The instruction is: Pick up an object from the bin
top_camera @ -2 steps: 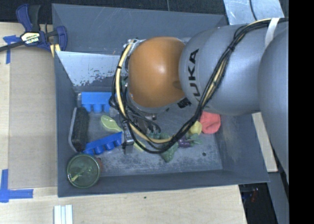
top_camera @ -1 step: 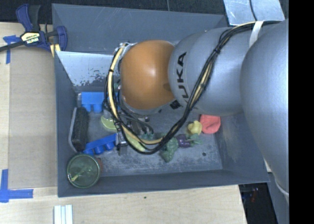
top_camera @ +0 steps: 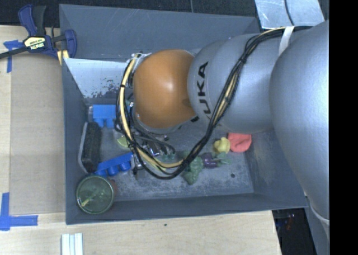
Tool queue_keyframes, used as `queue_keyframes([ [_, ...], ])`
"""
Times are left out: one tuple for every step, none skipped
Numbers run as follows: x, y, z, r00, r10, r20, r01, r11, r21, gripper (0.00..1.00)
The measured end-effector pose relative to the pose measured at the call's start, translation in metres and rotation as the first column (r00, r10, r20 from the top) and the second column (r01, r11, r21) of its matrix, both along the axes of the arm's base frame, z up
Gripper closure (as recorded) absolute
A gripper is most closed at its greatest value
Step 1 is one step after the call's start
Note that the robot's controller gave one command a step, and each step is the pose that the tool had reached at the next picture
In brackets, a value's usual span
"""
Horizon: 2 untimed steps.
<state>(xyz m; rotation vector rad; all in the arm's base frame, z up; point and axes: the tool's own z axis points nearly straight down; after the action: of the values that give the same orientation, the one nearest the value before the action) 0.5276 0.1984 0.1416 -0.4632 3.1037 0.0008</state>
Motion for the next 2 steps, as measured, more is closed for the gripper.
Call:
queue_keyframes([
  [-0.0068,-0.0033,-0.075,0.999,-0.033,0.001,0.033,0.999,0.002,0.0],
  [-0.0077,-0.0051,-0.0704,0.998,-0.061,0.01,0.061,0.998,0.006,1.0],
])
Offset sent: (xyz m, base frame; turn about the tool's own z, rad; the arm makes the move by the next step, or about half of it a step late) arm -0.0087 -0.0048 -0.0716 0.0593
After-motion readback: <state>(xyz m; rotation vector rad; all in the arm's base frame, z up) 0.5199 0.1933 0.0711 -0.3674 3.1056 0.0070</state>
